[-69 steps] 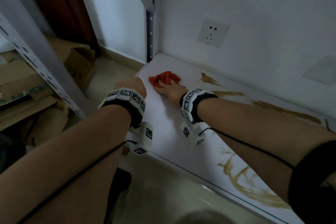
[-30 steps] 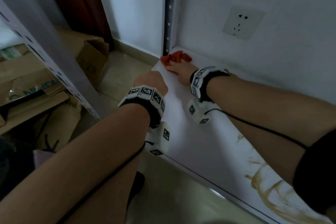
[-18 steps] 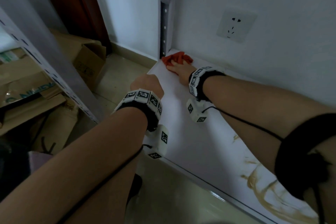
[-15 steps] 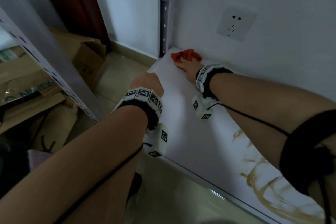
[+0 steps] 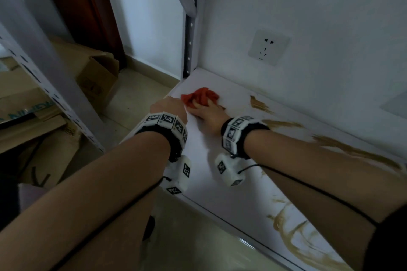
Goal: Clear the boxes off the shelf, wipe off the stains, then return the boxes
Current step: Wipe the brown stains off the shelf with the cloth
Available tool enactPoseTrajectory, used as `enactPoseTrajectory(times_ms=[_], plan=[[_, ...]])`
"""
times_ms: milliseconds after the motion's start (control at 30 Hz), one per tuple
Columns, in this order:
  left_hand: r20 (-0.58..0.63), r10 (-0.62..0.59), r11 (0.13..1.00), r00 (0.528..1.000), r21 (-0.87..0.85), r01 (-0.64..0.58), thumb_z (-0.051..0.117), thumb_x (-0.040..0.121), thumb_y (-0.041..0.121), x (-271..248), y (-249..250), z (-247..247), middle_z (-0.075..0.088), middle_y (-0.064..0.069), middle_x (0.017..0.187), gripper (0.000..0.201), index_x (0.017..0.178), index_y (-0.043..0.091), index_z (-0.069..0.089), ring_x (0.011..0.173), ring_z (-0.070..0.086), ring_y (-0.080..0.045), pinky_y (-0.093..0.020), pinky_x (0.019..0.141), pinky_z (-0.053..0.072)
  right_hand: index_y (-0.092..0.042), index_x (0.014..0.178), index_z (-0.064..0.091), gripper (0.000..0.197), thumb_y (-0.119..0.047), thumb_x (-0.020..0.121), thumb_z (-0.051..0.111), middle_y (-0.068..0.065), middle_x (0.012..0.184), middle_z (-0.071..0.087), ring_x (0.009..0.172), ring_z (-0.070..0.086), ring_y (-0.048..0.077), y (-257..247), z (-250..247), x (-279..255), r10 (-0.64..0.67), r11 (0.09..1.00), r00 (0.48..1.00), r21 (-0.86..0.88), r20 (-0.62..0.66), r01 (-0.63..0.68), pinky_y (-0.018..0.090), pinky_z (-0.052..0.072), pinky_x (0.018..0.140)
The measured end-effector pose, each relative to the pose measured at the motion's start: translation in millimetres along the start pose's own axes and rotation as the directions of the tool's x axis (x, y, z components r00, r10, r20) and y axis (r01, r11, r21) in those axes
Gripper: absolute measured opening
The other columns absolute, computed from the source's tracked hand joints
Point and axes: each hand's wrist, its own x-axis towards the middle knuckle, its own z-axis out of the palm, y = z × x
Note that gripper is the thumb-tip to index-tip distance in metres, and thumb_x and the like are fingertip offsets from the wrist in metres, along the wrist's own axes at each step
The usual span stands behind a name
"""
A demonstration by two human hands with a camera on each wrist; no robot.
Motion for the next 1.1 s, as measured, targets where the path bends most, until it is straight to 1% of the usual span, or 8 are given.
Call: enactPoseTrajectory(times_ms=[167, 267, 367, 467, 633, 867, 967, 1100], plan=[[-0.004, -0.032, 0.999, 0.999, -0.003, 0.032, 0.041, 0.094, 0.015, -4.1, 7.8, 3.2, 0.064, -0.008, 0.107, 0.024, 0.102, 0.011, 0.064, 0.101, 0.062, -0.025, -0.034, 0.091, 0.047, -0.028, 0.151, 0.017, 0.058, -0.044, 0.098, 0.036, 0.006, 0.159, -0.009, 0.147, -0.008, 0.026, -8.7, -22.1, 14.0, -0.059, 0.998, 0.998, 0.003, 0.03, 0.059, 0.038, -0.008, 0.117], [-0.051, -0.004, 1.0, 0.999, 0.015, 0.004, 0.042, 0.093, 0.012, -6.6, 7.5, 4.9, 0.066, -0.009, 0.101, 0.02, 0.08, 0.013, 0.058, 0.097, 0.063, -0.025, -0.034, 0.089, 0.047, -0.009, 0.151, 0.007, 0.059, -0.009, 0.1, 0.037, 0.009, 0.158, -0.009, 0.146, -0.009, 0.028, 12.3, -36.1, 10.3, 0.047, 0.999, 0.998, 0.019, 0.047, -0.048, 0.027, -0.012, 0.112], [-0.039, 0.041, 0.999, 0.998, 0.037, -0.039, 0.043, 0.093, 0.009, -3.9, 7.6, 7.7, 0.067, -0.011, 0.101, 0.031, 0.063, 0.012, 0.047, 0.095, 0.064, -0.025, -0.033, 0.078, 0.044, -0.009, 0.15, -0.002, 0.07, 0.006, 0.094, 0.037, 0.011, 0.158, -0.01, 0.145, -0.011, 0.032, 43.5, -48.1, -9.6, 0.15, 0.988, 0.989, -0.036, -0.004, -0.15, 0.035, -0.009, 0.114], [0.007, 0.061, 0.998, 0.998, 0.017, -0.061, 0.046, 0.094, 0.016, -3.3, 16.5, 4.0, 0.065, -0.012, 0.113, 0.022, 0.097, 0.008, 0.066, 0.107, 0.062, -0.028, -0.036, 0.086, 0.047, -0.012, 0.151, -0.003, 0.073, 0.003, 0.093, 0.038, 0.007, 0.159, -0.003, 0.146, -0.005, 0.033, 73.8, -51.5, -27.0, 0.207, 0.967, 0.978, -0.147, -0.029, -0.209, 0.043, -0.001, 0.118], [-0.081, 0.141, 0.989, 0.987, 0.057, -0.136, 0.046, 0.087, 0.006, -8.9, 39.4, -7.3, 0.068, -0.008, 0.098, 0.026, 0.063, 0.014, 0.05, 0.094, 0.064, -0.024, -0.03, 0.079, 0.04, -0.015, 0.152, 0.007, 0.065, -0.006, 0.093, 0.034, 0.008, 0.158, 0.009, 0.145, 0.005, 0.034, 77.1, -31.8, -54.0, 0.146, 0.961, 0.981, -0.217, -0.128, -0.171, 0.046, 0.007, 0.119], [0.023, 0.151, 0.988, 0.988, 0.032, -0.152, 0.04, 0.094, 0.011, -18.9, 47.4, 1.4, 0.062, -0.01, 0.118, 0.028, 0.111, 0.008, 0.062, 0.11, 0.059, -0.027, -0.033, 0.091, 0.045, -0.024, 0.151, 0.019, 0.055, -0.017, 0.099, 0.037, 0.007, 0.159, 0.004, 0.147, 0.003, 0.032, 31.0, -16.3, -33.1, 0.043, 0.993, 0.999, -0.107, -0.005, -0.043, 0.047, 0.01, 0.119], [0.041, 0.166, 0.984, 0.985, 0.059, -0.168, 0.041, 0.093, 0.011, -23.0, 47.1, 9.3, 0.061, -0.012, 0.119, 0.029, 0.113, 0.006, 0.062, 0.112, 0.058, -0.029, -0.034, 0.092, 0.046, -0.017, 0.151, 0.017, 0.056, -0.009, 0.099, 0.037, 0.009, 0.159, 0.004, 0.147, 0.002, 0.031, 29.8, -26.9, -25.1, 0.055, 0.991, 0.998, -0.125, 0.031, -0.051, 0.038, 0.0, 0.117], [0.055, 0.133, 0.991, 0.99, -0.004, -0.133, 0.044, 0.091, 0.01, -21.1, 46.1, 5.9, 0.063, -0.015, 0.113, 0.026, 0.106, 0.004, 0.064, 0.106, 0.061, -0.032, -0.033, 0.083, 0.048, -0.008, 0.15, -0.006, 0.072, 0.004, 0.095, 0.039, 0.011, 0.158, -0.01, 0.146, -0.009, 0.031, 31.5, -38.8, -21.2, 0.076, 0.972, 0.997, -0.223, 0.024, -0.069, 0.034, -0.007, 0.115]])
